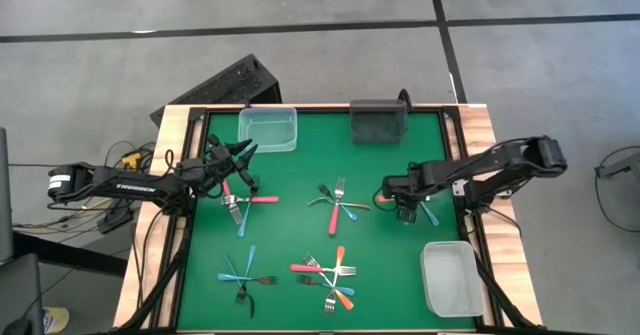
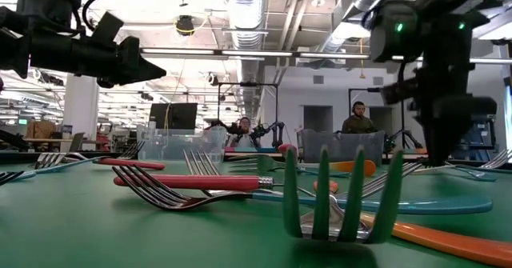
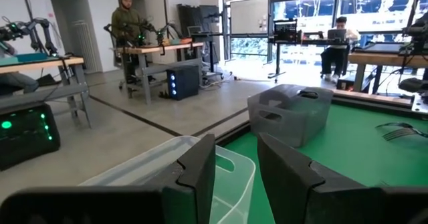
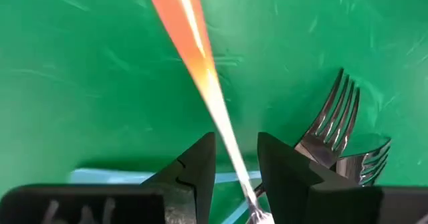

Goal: Sort silverware by color (type)
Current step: Put the orange fork into the white bin

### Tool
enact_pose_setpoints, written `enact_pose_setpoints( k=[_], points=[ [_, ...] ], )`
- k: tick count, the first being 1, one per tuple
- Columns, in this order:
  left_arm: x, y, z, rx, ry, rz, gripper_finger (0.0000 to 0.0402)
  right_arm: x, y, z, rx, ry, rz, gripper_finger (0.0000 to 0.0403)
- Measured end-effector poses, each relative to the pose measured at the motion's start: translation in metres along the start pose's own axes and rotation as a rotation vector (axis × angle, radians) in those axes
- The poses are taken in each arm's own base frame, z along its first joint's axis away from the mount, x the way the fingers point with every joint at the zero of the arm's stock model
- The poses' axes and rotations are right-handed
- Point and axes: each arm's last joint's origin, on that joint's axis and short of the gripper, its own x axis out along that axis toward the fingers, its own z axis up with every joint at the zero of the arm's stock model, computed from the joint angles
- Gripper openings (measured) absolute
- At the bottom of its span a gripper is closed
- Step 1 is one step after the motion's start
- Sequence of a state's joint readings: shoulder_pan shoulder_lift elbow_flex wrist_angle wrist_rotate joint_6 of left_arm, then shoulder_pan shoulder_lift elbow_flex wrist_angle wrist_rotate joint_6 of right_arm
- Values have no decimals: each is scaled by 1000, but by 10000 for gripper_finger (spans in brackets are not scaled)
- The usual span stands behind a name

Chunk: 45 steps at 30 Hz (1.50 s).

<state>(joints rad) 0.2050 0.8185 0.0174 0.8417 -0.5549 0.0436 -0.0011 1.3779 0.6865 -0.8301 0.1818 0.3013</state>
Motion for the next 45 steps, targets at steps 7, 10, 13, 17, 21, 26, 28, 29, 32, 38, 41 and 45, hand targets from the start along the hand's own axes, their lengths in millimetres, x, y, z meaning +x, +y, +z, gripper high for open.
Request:
enact_pose_setpoints(
  k=[7,10,13,17,21,26,28,29,32,38,41,45],
  points=[
    [0,0,-1,7,14,-1,103,21,2,5,-12,107,-22,146],
    [0,0,-2,6,17,-1,103,24,3,7,-17,124,-20,136],
    [0,0,-2,6,19,-1,103,23,2,7,-11,120,-15,108],
    [0,0,-2,13,19,6,103,16,-6,14,35,94,6,36],
    [0,0,-2,5,19,6,103,1,-20,25,143,8,-1,18],
    [0,0,-4,-24,42,-5,103,-28,-32,27,270,-105,-6,15],
    [0,0,-6,-29,55,-5,103,-42,-35,23,335,-147,9,14],
    [0,0,-6,-31,60,-5,103,-50,-36,20,369,-162,19,14],
    [0,0,-7,-42,64,-4,103,-74,-36,9,487,-191,68,16],
    [0,0,-4,-55,36,7,103,-107,-17,-30,649,-167,215,16],
    [0,0,0,-70,4,6,103,-118,0,-47,701,-157,299,16],
    [0,0,3,-69,-29,7,103,-126,28,-67,724,-119,394,16]
  ],
)
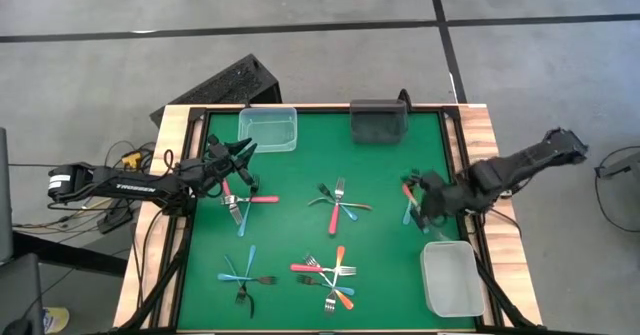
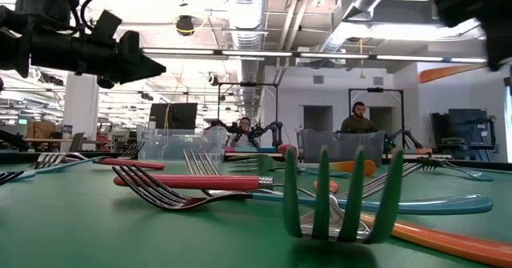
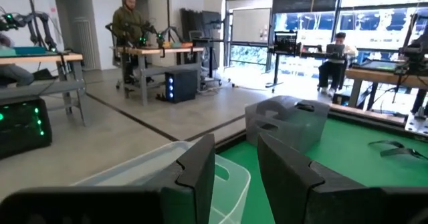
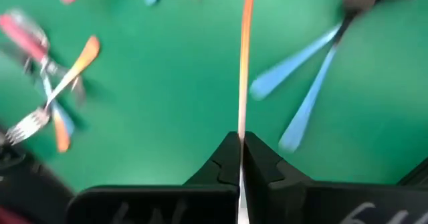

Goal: Sort silverware by color (type)
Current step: Put the orange fork into the white bin

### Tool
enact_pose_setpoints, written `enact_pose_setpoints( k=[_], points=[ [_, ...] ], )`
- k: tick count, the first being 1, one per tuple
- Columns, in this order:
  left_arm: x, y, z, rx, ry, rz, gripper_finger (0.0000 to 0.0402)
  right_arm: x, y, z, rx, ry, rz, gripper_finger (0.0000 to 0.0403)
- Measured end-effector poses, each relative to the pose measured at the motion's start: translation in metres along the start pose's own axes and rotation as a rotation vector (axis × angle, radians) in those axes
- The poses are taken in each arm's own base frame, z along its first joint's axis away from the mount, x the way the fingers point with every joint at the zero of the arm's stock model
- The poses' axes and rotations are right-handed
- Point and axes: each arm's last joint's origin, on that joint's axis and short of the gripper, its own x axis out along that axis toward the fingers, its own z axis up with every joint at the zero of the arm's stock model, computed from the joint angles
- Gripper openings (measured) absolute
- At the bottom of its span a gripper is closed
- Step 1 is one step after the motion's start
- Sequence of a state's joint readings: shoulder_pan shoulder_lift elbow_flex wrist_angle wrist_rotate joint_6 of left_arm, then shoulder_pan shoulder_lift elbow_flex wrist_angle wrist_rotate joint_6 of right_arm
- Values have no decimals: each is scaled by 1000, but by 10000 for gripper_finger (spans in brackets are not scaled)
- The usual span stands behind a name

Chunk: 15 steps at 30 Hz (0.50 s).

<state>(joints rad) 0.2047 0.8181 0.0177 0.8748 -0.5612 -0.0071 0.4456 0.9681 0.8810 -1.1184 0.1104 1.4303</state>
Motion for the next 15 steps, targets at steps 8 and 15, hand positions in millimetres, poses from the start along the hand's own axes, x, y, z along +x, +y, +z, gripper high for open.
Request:
enact_pose_setpoints(
  k=[8,15],
  points=[
    [0,-1,1,-44,-6,-34,103,0,6,-64,43,90,-5,16],
    [0,-3,1,-90,-3,-110,103,4,7,-105,82,216,-43,20]
  ],
)
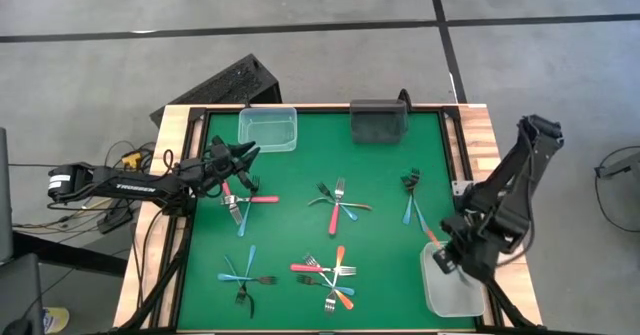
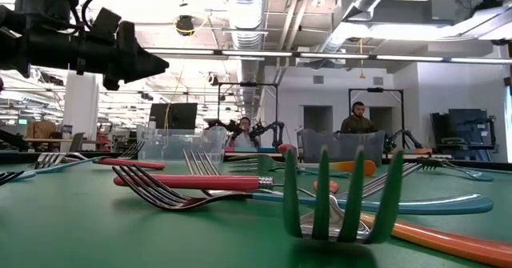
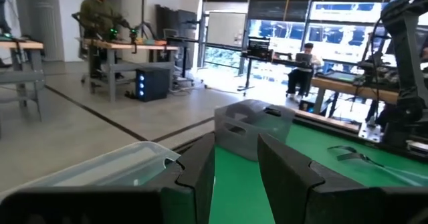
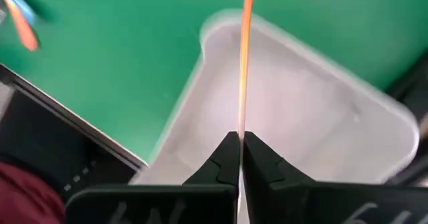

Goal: Sort silverware by color (type)
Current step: Put the orange fork into the white bin

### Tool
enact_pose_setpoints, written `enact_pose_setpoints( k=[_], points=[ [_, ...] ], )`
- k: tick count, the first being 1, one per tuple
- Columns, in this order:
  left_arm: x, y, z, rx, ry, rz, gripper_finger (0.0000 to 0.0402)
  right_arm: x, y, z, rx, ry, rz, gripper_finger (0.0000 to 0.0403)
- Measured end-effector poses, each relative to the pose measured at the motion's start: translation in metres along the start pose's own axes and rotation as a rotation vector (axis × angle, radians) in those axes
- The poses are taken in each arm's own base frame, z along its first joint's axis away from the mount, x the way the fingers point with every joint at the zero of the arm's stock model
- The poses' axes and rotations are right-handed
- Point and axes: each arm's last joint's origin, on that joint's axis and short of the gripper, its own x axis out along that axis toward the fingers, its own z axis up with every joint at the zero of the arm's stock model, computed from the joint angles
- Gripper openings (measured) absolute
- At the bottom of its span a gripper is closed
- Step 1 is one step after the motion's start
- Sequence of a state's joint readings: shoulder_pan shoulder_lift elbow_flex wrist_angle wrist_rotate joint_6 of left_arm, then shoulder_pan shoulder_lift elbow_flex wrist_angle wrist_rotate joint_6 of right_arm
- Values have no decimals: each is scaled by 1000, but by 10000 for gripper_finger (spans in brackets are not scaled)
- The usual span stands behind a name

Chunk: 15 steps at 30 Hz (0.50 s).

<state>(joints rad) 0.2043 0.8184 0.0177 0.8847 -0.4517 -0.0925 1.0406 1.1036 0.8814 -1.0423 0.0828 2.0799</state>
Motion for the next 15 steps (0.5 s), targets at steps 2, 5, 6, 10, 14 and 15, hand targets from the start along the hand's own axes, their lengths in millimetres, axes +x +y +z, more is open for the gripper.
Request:
enact_pose_setpoints(
  k=[2,5,6,10,14,15],
  points=[
    [0,0,0,0,0,-2,103,4,0,-8,1,17,-13,21],
    [0,0,0,-1,-1,-2,103,11,2,-18,-23,28,-13,22],
    [0,0,1,-1,-5,-2,103,13,2,-19,-26,24,-20,24],
    [0,0,4,-2,-43,-5,103,22,4,-21,-28,5,-67,52],
    [0,0,5,-6,-51,-6,103,24,5,-19,-15,-2,-87,103],
    [0,0,5,-6,-51,-7,103,24,5,-18,-13,-3,-88,118]
  ],
)
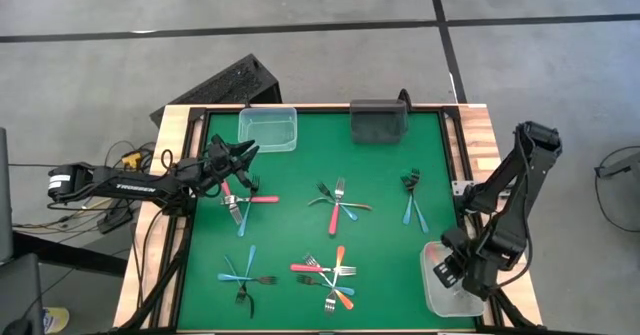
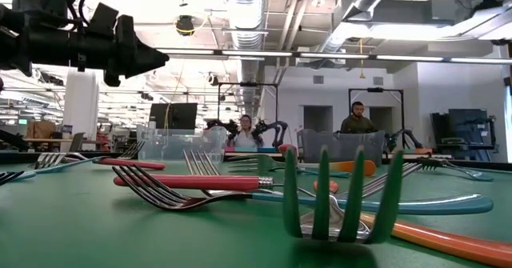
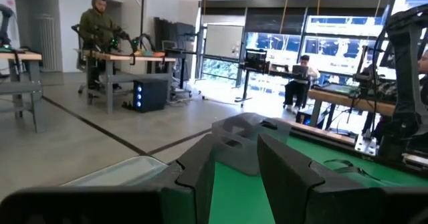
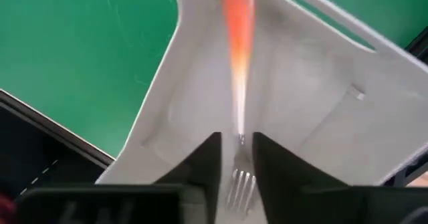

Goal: Sort silverware by color (type)
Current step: Put the orange fork into the white bin, then put the pink fork into the black bin

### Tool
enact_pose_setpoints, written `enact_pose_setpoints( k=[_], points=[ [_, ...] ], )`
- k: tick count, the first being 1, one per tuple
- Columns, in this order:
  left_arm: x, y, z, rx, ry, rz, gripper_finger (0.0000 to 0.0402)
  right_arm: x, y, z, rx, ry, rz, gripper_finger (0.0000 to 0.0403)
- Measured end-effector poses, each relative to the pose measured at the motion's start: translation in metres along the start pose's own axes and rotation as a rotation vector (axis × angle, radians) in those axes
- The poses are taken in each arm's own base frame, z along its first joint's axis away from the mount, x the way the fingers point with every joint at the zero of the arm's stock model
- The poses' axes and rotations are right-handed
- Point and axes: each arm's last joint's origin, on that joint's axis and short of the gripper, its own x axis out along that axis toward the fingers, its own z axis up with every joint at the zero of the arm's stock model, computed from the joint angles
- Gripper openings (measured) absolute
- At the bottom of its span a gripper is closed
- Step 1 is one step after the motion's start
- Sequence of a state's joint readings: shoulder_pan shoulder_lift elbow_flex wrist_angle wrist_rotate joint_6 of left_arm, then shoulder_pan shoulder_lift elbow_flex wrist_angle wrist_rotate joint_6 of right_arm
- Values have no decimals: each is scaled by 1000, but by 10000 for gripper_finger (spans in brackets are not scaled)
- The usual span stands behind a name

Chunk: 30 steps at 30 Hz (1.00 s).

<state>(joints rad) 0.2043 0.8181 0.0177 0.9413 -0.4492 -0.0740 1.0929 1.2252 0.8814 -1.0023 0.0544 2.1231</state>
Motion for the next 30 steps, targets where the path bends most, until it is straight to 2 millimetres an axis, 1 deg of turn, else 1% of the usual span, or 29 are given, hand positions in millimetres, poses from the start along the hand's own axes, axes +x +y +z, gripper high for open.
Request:
enact_pose_setpoints(
  k=[4,6,8,10,13,18,21,24,30],
  points=[
    [0,-1,0,-44,7,-25,103,-6,1,5,-1,17,26,173],
    [0,-2,-1,-79,10,-37,103,-10,2,12,-4,13,49,191],
    [-1,-5,-1,-99,17,-80,103,-14,2,22,-9,-37,67,203],
    [-2,-8,-1,-106,26,-143,103,-18,2,35,-14,-109,76,207],
    [-4,-13,-2,-101,36,-217,103,-21,0,56,1,-199,43,207],
    [-8,-21,-2,-107,47,-275,103,-24,-4,91,25,-316,-76,195],
    [-11,-26,-4,-104,63,-311,103,-24,-1,112,26,-373,-103,188],
    [-14,-29,-8,-90,103,-339,103,-22,8,133,-11,-438,-71,182],
    [-18,-33,-17,-64,194,-333,103,-5,50,178,-315,-524,74,176]
  ],
)
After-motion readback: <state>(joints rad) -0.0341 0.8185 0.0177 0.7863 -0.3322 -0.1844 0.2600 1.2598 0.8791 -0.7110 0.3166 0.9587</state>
